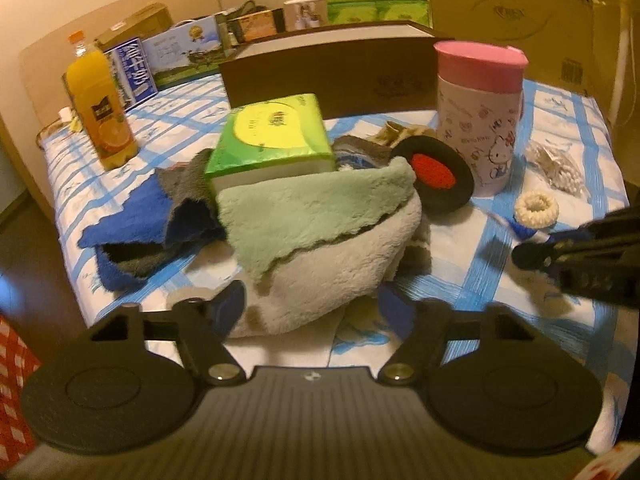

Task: Organize soft objects
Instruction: 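Grasp the blue-and-white sachet with the right tool while the left tool grasps the green towel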

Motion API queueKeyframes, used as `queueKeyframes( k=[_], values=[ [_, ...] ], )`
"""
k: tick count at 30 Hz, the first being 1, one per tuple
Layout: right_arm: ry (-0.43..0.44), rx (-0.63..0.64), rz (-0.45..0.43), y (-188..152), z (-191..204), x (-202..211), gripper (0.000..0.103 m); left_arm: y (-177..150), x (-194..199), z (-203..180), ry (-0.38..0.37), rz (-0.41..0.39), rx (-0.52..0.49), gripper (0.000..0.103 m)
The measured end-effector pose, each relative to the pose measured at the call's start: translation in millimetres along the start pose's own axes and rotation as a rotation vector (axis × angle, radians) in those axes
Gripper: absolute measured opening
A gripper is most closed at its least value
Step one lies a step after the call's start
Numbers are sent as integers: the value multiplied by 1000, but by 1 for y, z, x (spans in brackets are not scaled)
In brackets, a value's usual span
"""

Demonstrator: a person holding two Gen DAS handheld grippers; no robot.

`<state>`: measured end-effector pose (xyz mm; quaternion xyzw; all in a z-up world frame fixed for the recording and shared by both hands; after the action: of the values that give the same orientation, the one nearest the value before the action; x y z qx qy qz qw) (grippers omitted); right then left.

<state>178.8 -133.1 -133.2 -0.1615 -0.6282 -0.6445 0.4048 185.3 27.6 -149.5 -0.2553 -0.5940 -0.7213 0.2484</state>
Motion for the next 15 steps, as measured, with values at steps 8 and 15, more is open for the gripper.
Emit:
queueKeyframes(
  k=[8,15],
  values=[
    [0,-53,5,5,-12,17,18,6,-5,0,-12,-6,-45,13],
    [2,-70,-30,14,-12,42,18,24,26,22,-14,-65,-15,9]
  ],
)
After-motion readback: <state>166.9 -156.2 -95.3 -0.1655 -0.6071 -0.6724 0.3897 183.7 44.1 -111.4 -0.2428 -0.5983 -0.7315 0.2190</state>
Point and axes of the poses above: each gripper's, at about its wrist camera, not at the fingertips, and x roughly against the way its jaws point, z to its left, y to its top, the point moved 6 cm from there along -x, roughly the way its jaws point, and after that the axes turned 1 degree about -z, right-handed, at the moved point
